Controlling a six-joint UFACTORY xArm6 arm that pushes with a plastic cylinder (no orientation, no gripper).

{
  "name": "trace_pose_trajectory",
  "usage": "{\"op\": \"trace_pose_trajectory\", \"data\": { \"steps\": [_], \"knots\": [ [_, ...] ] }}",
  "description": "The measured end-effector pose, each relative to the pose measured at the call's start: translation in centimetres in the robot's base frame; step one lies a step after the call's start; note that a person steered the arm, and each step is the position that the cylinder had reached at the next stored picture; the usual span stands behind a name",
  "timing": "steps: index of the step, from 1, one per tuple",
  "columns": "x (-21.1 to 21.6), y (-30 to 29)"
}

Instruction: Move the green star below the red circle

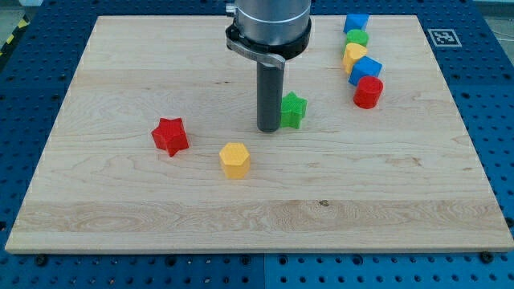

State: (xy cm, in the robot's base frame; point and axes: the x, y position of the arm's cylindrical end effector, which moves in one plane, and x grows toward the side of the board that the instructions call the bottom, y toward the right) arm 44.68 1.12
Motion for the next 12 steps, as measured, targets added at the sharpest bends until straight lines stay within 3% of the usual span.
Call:
{"op": "trace_pose_trajectory", "data": {
  "steps": [2,3,8,10,12],
  "knots": [
    [-5.9,0.0],
    [-6.5,0.0],
    [-5.9,-2.7],
    [-2.9,1.3],
    [-3.8,4.9]
  ]
}}
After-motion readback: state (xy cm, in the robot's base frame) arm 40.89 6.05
